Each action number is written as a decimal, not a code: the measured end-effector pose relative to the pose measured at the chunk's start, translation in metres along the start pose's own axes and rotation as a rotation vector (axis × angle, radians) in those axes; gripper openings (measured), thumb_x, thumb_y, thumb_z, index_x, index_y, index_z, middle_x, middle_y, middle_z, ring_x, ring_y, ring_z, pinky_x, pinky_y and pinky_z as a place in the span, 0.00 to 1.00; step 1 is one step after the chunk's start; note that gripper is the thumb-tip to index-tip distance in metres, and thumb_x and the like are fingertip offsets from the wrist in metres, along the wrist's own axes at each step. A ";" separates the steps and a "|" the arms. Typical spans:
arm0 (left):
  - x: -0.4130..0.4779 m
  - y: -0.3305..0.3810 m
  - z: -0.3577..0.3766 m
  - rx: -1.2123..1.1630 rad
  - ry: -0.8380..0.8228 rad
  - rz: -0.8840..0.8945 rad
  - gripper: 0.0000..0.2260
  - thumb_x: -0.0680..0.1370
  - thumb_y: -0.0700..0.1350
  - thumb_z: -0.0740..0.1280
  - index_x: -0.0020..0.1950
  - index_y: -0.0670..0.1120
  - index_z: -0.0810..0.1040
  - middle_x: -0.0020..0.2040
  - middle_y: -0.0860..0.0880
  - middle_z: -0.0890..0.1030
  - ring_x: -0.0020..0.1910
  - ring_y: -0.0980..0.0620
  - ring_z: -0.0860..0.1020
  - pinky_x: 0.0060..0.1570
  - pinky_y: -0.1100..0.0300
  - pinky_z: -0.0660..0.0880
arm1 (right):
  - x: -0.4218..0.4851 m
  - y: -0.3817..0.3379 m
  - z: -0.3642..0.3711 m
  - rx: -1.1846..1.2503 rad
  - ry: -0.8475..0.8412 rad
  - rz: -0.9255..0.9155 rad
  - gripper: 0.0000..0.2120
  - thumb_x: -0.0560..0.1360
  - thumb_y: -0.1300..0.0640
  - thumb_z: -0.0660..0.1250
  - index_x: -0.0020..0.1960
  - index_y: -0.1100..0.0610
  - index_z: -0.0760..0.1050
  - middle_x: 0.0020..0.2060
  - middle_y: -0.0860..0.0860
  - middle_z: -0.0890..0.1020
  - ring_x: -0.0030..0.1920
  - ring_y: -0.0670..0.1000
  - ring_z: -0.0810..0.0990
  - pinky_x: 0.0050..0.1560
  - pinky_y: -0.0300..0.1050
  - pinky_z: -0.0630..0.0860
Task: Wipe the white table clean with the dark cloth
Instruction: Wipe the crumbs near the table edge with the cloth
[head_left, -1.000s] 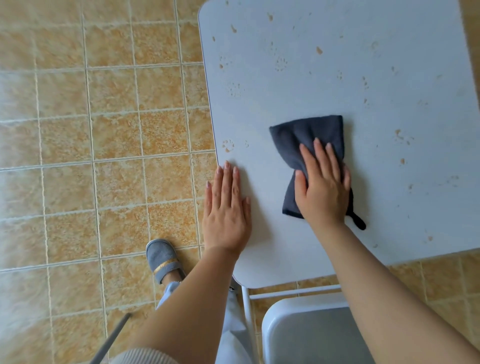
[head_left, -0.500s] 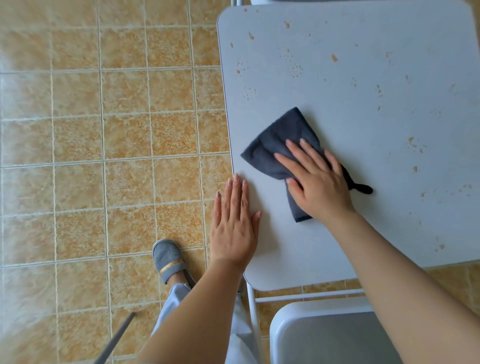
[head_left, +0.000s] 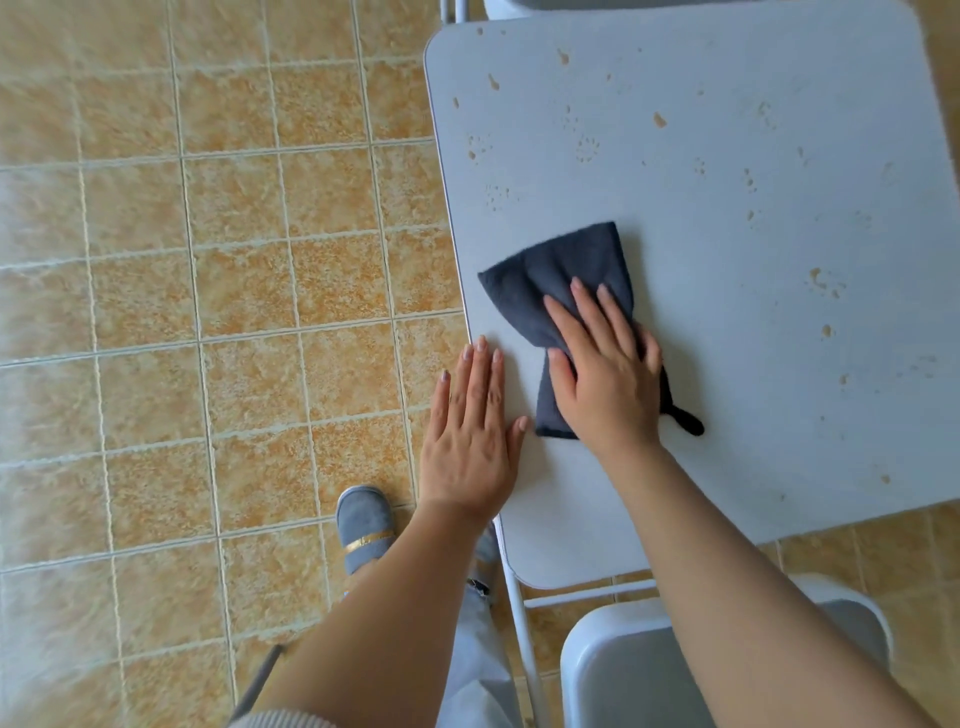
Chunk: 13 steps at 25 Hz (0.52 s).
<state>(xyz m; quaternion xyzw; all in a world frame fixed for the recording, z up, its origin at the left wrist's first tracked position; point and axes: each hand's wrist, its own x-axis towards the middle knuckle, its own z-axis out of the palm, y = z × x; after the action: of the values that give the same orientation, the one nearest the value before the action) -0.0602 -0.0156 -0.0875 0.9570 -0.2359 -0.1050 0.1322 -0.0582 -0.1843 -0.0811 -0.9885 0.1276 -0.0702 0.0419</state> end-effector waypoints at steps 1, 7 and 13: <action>0.003 -0.004 -0.002 -0.003 0.005 0.022 0.28 0.83 0.54 0.46 0.79 0.40 0.49 0.79 0.43 0.49 0.78 0.48 0.47 0.76 0.48 0.48 | -0.016 0.010 -0.004 -0.012 0.015 0.039 0.21 0.80 0.50 0.58 0.72 0.46 0.70 0.75 0.48 0.68 0.76 0.51 0.65 0.67 0.57 0.67; 0.029 -0.033 -0.012 0.020 -0.023 0.178 0.27 0.83 0.53 0.50 0.79 0.41 0.49 0.80 0.44 0.49 0.78 0.48 0.45 0.76 0.49 0.47 | -0.002 0.032 -0.006 -0.025 -0.007 0.438 0.24 0.79 0.47 0.54 0.74 0.48 0.68 0.76 0.50 0.66 0.77 0.54 0.63 0.69 0.62 0.64; 0.083 -0.029 -0.019 -0.084 0.033 0.012 0.26 0.83 0.50 0.47 0.79 0.41 0.48 0.79 0.44 0.49 0.78 0.50 0.46 0.76 0.52 0.43 | 0.072 -0.017 0.023 -0.048 0.042 0.327 0.22 0.80 0.41 0.57 0.72 0.46 0.70 0.75 0.50 0.68 0.75 0.54 0.66 0.68 0.62 0.63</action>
<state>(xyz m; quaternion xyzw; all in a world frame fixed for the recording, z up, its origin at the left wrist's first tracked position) 0.0284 -0.0270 -0.0900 0.9507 -0.2350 -0.0982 0.1769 0.0183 -0.1846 -0.0927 -0.9535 0.2893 -0.0801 0.0263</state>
